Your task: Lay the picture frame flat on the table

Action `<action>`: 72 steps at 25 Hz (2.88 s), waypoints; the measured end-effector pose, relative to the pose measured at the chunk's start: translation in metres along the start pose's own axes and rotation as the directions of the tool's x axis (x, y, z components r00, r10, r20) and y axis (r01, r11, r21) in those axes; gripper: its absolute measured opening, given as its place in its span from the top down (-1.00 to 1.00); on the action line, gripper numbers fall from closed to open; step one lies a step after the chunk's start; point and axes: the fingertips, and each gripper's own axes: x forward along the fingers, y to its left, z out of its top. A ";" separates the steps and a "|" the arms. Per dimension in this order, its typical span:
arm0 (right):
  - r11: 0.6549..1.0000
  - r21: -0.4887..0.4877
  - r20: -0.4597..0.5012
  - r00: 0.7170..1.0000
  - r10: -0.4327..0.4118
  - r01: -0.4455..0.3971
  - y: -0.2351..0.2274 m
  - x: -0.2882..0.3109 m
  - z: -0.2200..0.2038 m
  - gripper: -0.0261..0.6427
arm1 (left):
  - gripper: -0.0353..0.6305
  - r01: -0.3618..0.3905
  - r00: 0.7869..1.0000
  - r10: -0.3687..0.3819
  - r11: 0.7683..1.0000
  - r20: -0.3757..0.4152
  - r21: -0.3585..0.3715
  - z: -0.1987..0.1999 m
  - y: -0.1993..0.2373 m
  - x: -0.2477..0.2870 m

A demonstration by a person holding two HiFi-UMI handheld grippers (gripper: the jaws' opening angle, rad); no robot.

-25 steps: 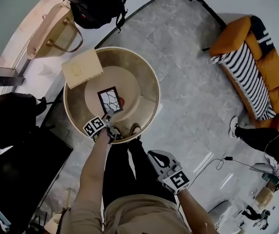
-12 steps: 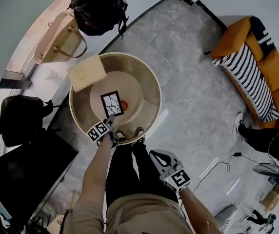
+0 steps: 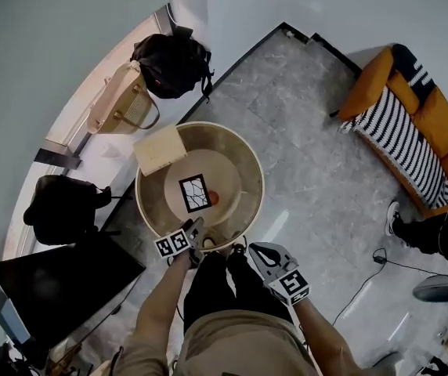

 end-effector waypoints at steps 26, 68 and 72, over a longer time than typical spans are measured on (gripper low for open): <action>0.981 -0.196 0.204 0.978 0.044 -0.003 0.017 -0.041 0.120 0.91 | 0.88 0.040 0.944 -0.169 0.913 0.285 0.407 0.075 -0.180 -0.220; 0.947 -0.320 0.206 0.975 0.082 -0.012 0.042 -0.010 0.200 0.91 | 0.88 -0.061 0.872 -0.295 0.726 0.390 0.685 0.156 -0.257 -0.318; 0.949 -0.316 0.201 0.976 0.083 -0.016 0.042 -0.007 0.199 0.91 | 0.88 -0.068 0.882 -0.276 0.727 0.382 0.683 0.158 -0.247 -0.320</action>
